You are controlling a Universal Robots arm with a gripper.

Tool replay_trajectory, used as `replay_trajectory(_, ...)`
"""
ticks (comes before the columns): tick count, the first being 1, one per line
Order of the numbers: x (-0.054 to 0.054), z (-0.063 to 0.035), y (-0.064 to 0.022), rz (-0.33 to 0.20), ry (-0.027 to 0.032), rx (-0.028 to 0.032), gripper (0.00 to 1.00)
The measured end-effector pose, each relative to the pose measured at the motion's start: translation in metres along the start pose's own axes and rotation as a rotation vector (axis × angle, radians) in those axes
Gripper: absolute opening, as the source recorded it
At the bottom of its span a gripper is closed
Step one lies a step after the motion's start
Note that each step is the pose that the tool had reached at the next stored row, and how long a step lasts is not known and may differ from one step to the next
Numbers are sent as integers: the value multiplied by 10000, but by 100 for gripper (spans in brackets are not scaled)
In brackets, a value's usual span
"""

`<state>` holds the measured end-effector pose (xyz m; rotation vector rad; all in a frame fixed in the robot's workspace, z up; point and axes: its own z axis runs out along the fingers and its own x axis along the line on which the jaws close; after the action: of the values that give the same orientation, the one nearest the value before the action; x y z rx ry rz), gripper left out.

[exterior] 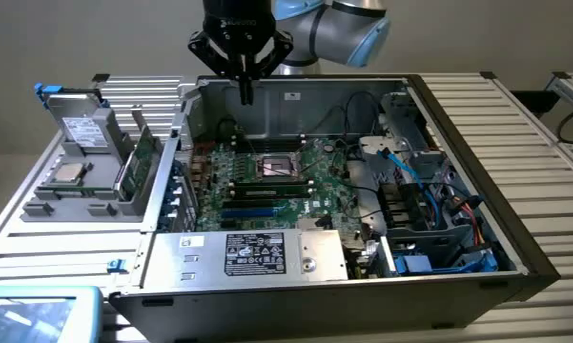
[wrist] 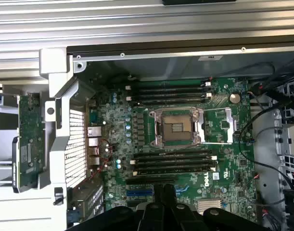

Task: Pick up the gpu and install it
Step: 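Reach for the gpu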

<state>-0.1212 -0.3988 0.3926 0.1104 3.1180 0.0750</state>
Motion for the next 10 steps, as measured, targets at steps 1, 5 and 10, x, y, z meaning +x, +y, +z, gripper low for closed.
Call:
replay_trajectory(1, 0, 0, 0, 0, 0, 0, 12)
replay_trajectory(5, 0, 0, 0, 0, 0, 0, 12)
replay_trajectory(10, 0, 0, 0, 0, 0, 0, 12)
